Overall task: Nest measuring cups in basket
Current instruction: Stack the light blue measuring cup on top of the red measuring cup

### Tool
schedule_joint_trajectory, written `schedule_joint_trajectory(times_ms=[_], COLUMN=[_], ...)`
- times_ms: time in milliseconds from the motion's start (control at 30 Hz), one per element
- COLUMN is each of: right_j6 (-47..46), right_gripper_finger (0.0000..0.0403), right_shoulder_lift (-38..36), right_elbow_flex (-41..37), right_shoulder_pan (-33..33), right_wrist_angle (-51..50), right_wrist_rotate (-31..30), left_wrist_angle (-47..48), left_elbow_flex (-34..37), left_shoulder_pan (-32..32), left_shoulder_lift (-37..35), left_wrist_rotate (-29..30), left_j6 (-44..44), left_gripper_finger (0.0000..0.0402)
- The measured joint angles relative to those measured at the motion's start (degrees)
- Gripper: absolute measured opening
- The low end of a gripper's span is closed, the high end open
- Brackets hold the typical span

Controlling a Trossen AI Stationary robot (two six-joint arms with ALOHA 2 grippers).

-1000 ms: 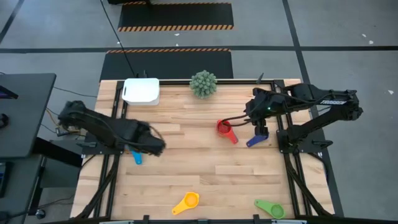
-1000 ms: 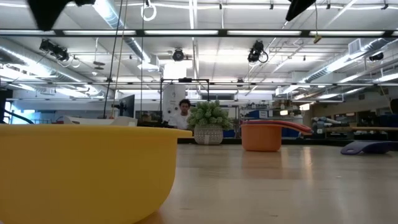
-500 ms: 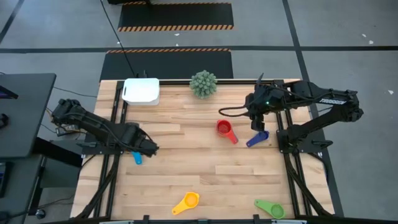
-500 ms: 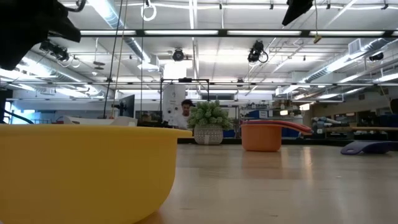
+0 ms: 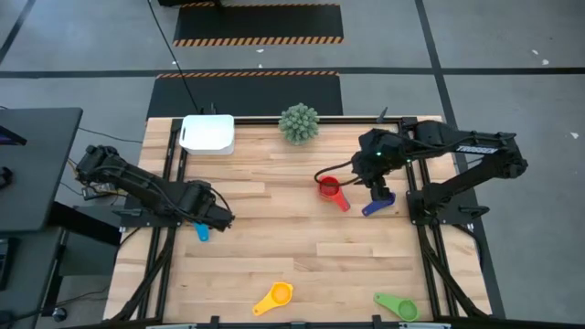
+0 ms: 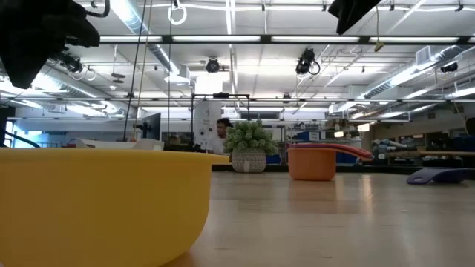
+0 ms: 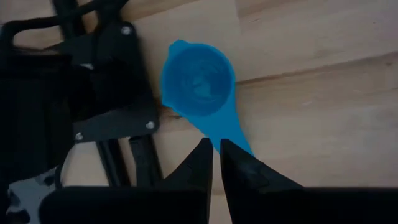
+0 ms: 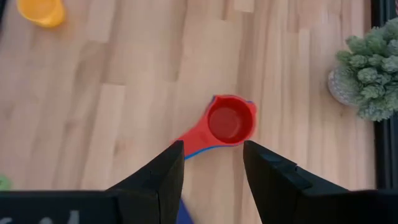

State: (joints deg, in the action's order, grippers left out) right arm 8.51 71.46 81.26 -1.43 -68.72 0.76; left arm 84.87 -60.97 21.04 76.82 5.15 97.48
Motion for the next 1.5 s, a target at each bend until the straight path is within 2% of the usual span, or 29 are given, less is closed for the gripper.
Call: schedule_joint_trajectory(times_ms=[367,533,600,800,1067,1200,1333,1500], right_j6=[1.77,1.75,1.75,1.75,1.75,1.75,1.75,1.75], right_gripper_finger=[0.0172,0.0171,0.0171,0.0171,0.0171,0.0171,0.0171,0.0171], right_shoulder_lift=[2.71,2.71,2.71,2.71,2.71,2.71,2.71,2.71], right_elbow_flex=[-0.03,-0.03,-0.03,-0.03,-0.03,-0.03,-0.03,-0.03], right_shoulder_pan=[0.04,0.04,0.04,0.04,0.04,0.04,0.04,0.04], right_wrist_angle=[0.06,0.07,0.07,0.07,0.05,0.05,0.05,0.05], right_wrist_rotate=[-0.76,-0.75,-0.75,-0.75,-0.74,-0.73,-0.73,-0.73], left_wrist_angle=[-0.84,-1.89,-1.93,-3.38,-4.05,-8.57,-16.83,-21.19], left_elbow_flex=[0.73,0.76,0.76,0.76,0.92,5.23,11.94,17.39], left_shoulder_pan=[-1.16,-1.22,-1.18,-1.24,-1.31,-1.38,-1.38,-1.79], left_shoulder_lift=[0.02,0.02,0.02,0.02,0.04,0.02,0.07,0.07], left_wrist_rotate=[2.16,2.20,2.31,2.36,3.95,3.12,0.48,2.12], left_j6=[-0.23,-0.64,-1.15,-3.06,-1.66,3.49,4.00,4.22], left_gripper_finger=[0.0038,0.0008,0.0008,0.0041,0.0108,0.0129,0.0132,0.0133])
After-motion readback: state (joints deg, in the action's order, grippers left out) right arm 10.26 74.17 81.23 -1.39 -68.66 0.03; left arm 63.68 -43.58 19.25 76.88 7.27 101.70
